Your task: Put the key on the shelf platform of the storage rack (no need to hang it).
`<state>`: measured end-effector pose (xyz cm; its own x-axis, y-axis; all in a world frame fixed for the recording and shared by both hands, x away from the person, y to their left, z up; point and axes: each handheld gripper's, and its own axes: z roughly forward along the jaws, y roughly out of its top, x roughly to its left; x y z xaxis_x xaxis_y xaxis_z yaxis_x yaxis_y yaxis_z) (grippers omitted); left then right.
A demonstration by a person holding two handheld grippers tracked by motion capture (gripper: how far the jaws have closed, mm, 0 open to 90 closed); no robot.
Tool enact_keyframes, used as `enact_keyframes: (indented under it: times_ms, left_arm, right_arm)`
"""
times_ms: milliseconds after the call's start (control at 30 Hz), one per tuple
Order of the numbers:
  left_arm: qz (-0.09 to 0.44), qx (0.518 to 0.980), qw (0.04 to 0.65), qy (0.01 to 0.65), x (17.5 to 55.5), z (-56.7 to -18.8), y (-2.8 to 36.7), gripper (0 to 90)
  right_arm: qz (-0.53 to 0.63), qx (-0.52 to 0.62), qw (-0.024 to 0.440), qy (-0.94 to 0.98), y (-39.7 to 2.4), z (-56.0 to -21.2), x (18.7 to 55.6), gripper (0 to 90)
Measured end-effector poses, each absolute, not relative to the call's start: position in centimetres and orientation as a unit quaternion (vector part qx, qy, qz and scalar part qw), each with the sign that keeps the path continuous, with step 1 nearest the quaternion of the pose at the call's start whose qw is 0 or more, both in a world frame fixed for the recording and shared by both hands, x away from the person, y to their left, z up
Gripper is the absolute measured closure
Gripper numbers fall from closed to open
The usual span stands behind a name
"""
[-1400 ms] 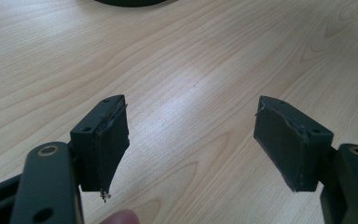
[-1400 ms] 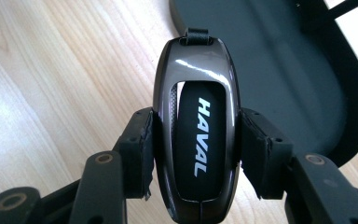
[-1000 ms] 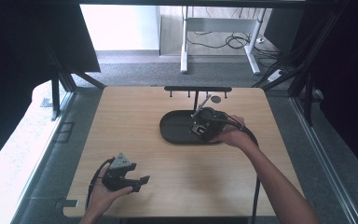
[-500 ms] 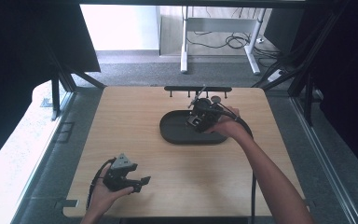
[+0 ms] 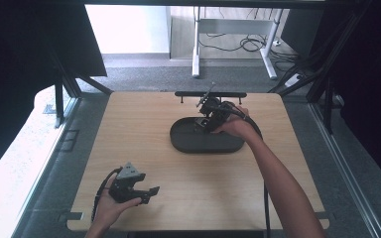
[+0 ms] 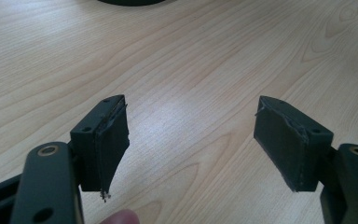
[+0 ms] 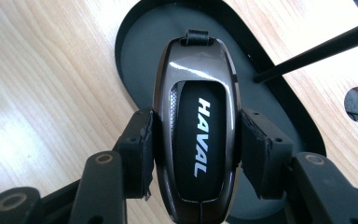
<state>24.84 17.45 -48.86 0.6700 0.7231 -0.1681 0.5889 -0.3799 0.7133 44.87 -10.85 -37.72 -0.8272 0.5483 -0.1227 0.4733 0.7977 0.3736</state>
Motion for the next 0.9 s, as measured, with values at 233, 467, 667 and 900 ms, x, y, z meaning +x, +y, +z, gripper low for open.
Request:
enact_keyframes:
  times_ms: [233, 467, 667, 900]
  left_arm:
    - [0.086, 0.824, 0.393, 0.399, 24.7, -48.8, 17.3, 26.5]
    - [0.084, 0.826, 0.393, 0.396, 24.7, -48.8, 17.3, 26.5]
    - [0.084, 0.826, 0.393, 0.396, 24.8, -48.8, 17.3, 26.5]
    - [0.084, 0.829, 0.390, 0.392, 24.8, -48.9, 17.2, 26.5]
  right_arm:
    - [0.159, 0.273, 0.112, 0.942, -10.3, -38.6, 45.7, 49.9]
    - [0.155, 0.277, 0.112, 0.942, -9.9, -39.5, 46.6, 49.8]
    - [0.151, 0.277, 0.110, 0.943, -9.4, -40.5, 47.3, 49.9]
    - [0.149, 0.272, 0.100, 0.945, -8.2, -41.3, 47.6, 49.8]
